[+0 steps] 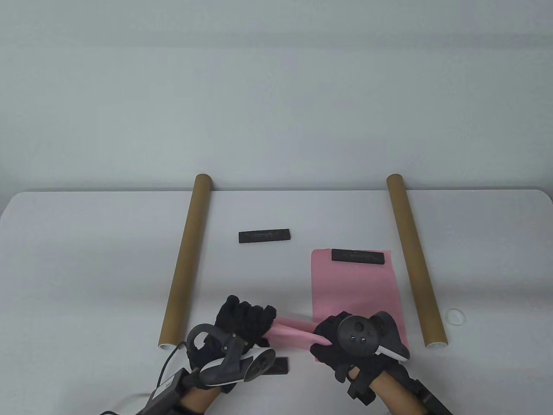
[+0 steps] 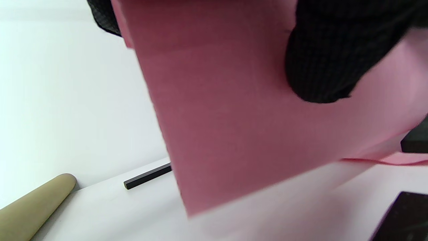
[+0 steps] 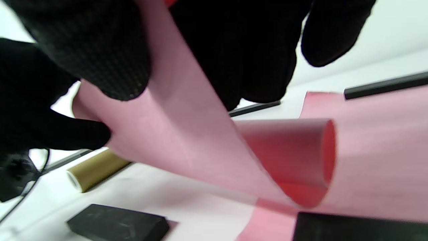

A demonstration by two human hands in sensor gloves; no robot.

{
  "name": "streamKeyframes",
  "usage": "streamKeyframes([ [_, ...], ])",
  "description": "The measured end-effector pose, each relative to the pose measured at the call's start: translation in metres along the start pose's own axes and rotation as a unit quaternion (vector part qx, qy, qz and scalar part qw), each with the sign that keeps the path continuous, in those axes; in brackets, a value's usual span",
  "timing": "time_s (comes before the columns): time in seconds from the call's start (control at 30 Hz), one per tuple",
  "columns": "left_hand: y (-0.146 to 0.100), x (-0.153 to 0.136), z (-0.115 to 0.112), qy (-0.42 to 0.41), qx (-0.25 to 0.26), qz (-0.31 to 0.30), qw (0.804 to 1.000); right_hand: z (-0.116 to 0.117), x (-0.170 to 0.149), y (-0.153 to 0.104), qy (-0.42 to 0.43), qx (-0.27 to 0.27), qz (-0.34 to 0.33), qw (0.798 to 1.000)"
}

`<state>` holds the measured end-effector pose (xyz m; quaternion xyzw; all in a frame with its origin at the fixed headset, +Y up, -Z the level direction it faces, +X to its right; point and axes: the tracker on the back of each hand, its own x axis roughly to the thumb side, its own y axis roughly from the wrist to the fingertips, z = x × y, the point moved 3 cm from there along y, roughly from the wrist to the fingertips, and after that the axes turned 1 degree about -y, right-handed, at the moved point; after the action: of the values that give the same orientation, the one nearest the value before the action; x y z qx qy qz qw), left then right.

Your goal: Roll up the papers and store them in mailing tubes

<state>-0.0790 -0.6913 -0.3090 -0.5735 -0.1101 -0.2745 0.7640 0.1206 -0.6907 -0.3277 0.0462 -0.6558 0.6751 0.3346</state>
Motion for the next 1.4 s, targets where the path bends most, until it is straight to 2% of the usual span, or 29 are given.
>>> streamKeyframes([
  [0.1, 0.002, -0.004, -0.005, -0.033, -0.015, 0.004, 0.999, 0.000, 0.002, 0.000, 0.000, 0.008, -0.008, 1.000],
  [0.2, 0.002, -0.011, -0.012, -0.097, -0.047, 0.027, 0.994, -0.004, 0.009, -0.005, -0.073, -0.042, -0.022, 0.996],
  [0.3, 0.003, -0.017, -0.020, -0.162, -0.081, 0.045, 0.982, -0.006, 0.026, -0.012, -0.229, -0.111, -0.082, 0.964],
  [0.37, 0.004, -0.021, -0.026, -0.217, -0.109, 0.053, 0.968, -0.006, 0.038, -0.016, -0.295, -0.143, -0.114, 0.938],
  [0.47, 0.004, -0.022, -0.027, -0.246, -0.124, 0.050, 0.960, -0.006, 0.042, -0.014, -0.304, -0.149, -0.111, 0.934],
  [0.53, 0.003, -0.021, -0.025, -0.227, -0.115, 0.051, 0.966, -0.004, 0.040, -0.011, -0.299, -0.132, -0.101, 0.940],
  [0.67, 0.000, -0.015, -0.015, -0.117, -0.047, 0.037, 0.991, -0.002, 0.022, -0.003, -0.210, -0.080, -0.046, 0.973],
  [0.77, -0.001, -0.008, -0.007, -0.026, -0.003, 0.008, 1.000, 0.002, 0.009, 0.001, -0.128, -0.034, -0.013, 0.991],
  [0.87, 0.000, 0.000, -0.004, 0.011, 0.018, -0.014, 1.000, 0.005, -0.002, 0.003, -0.027, 0.005, 0.006, 1.000],
  [0.93, 0.000, 0.001, -0.003, 0.011, 0.020, -0.012, 1.000, 0.005, -0.004, 0.003, 0.004, 0.014, 0.012, 1.000],
  [1.03, 0.003, -0.007, -0.006, -0.060, -0.006, 0.016, 0.998, 0.002, 0.001, 0.000, -0.030, -0.023, -0.005, 0.999],
  [1.07, 0.003, -0.011, -0.010, -0.107, -0.032, 0.032, 0.993, -0.001, 0.006, -0.004, -0.075, -0.062, -0.025, 0.995],
  [1.13, 0.004, -0.018, -0.019, -0.179, -0.082, 0.059, 0.979, -0.006, 0.020, -0.011, -0.201, -0.127, -0.070, 0.969],
  [1.17, 0.004, -0.021, -0.023, -0.212, -0.103, 0.066, 0.970, -0.007, 0.028, -0.013, -0.267, -0.143, -0.098, 0.948],
  [1.23, 0.005, -0.025, -0.029, -0.255, -0.138, 0.069, 0.955, -0.007, 0.036, -0.014, -0.311, -0.152, -0.106, 0.932],
  [1.33, 0.005, -0.026, -0.033, -0.283, -0.152, 0.072, 0.944, -0.004, 0.038, -0.012, -0.302, -0.148, -0.093, 0.937],
  [1.4, 0.004, -0.025, -0.031, -0.260, -0.144, 0.070, 0.952, -0.003, 0.035, -0.009, -0.283, -0.130, -0.082, 0.947],
])
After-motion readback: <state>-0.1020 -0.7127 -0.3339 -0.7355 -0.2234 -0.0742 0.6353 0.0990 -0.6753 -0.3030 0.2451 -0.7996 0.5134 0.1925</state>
